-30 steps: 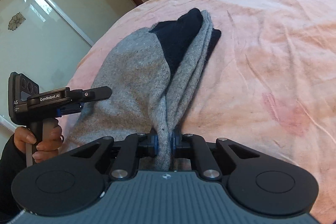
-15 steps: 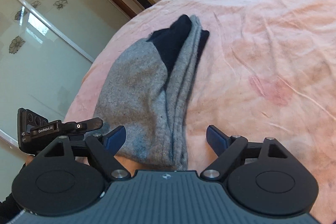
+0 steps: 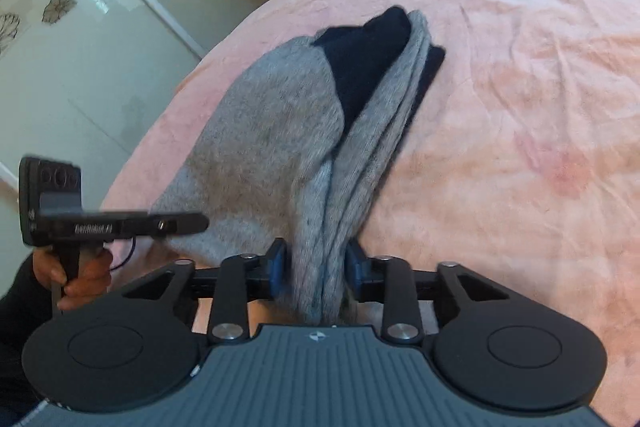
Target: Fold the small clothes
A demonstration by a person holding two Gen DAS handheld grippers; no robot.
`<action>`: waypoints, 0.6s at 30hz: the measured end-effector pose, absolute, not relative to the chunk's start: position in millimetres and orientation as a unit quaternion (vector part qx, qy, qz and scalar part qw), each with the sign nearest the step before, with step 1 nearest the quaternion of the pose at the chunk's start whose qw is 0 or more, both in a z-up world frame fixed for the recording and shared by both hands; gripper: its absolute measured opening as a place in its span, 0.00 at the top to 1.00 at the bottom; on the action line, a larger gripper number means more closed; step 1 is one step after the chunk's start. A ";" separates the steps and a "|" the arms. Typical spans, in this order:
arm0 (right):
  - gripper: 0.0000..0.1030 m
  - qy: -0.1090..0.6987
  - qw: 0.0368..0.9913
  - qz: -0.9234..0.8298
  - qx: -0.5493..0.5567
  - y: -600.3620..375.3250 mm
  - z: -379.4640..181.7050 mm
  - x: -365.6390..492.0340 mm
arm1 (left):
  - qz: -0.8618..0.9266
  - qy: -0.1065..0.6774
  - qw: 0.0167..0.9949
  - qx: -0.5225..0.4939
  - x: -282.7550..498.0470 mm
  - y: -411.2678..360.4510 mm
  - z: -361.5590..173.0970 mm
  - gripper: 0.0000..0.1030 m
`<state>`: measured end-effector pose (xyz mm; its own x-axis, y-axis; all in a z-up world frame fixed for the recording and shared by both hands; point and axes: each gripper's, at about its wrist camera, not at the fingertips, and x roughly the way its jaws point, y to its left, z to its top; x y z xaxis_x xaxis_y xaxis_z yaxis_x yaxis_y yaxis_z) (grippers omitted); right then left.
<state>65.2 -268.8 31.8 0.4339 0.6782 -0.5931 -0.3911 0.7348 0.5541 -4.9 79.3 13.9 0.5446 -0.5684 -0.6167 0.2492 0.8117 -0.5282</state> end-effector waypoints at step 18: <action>0.95 0.416 0.855 0.246 0.186 -248.1 -0.5 203.3 | -0.182 0.303 0.923 -0.154 -30.7 86.7 0.6 0.19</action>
